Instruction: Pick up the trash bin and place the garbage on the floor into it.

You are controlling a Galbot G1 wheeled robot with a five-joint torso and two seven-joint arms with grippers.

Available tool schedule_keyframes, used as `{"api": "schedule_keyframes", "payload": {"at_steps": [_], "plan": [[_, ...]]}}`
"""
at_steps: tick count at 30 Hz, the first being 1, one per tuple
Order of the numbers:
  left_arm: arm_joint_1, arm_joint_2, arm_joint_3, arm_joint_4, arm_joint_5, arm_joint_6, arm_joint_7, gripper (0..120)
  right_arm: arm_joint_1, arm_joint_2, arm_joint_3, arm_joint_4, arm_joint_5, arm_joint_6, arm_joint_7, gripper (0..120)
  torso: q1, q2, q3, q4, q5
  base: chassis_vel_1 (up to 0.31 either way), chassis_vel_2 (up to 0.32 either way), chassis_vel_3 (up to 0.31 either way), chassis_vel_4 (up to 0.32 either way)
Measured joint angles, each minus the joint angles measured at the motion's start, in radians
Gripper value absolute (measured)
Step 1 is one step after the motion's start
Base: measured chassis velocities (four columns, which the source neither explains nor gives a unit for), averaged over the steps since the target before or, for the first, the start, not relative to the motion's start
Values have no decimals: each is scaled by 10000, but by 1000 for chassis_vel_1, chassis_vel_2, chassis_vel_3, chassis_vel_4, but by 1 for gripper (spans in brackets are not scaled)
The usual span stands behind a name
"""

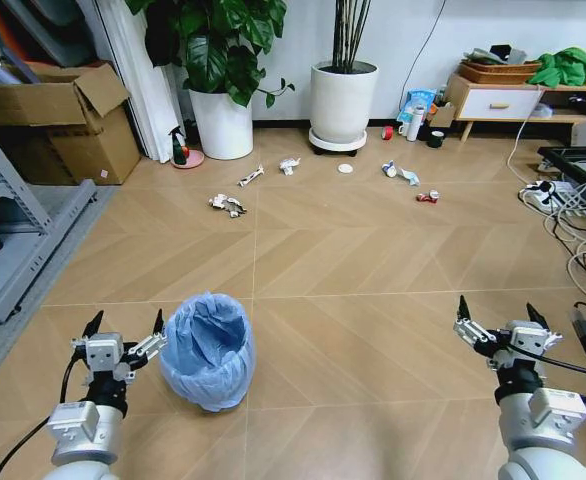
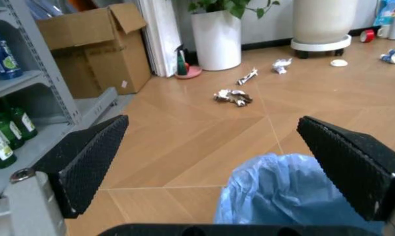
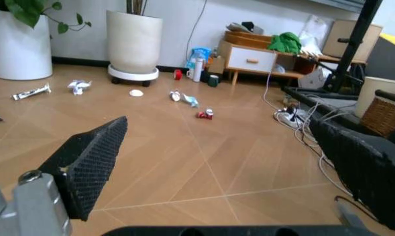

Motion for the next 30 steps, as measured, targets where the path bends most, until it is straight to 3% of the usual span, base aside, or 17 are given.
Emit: {"api": "schedule_keyframes", "payload": {"at_steps": [11, 30], "plan": [[252, 151, -96, -317, -546, -343, 490, 100, -32, 152, -155, 44, -241, 70, -34, 100, 0, 0, 0, -1, 0, 0, 0, 0, 0], [337, 279, -100, -354, -382, -384, 614, 100, -52, 263, -87, 28, -461, 314, -134, 100, 0, 0, 0, -1, 0, 0, 0, 0, 0]]}}
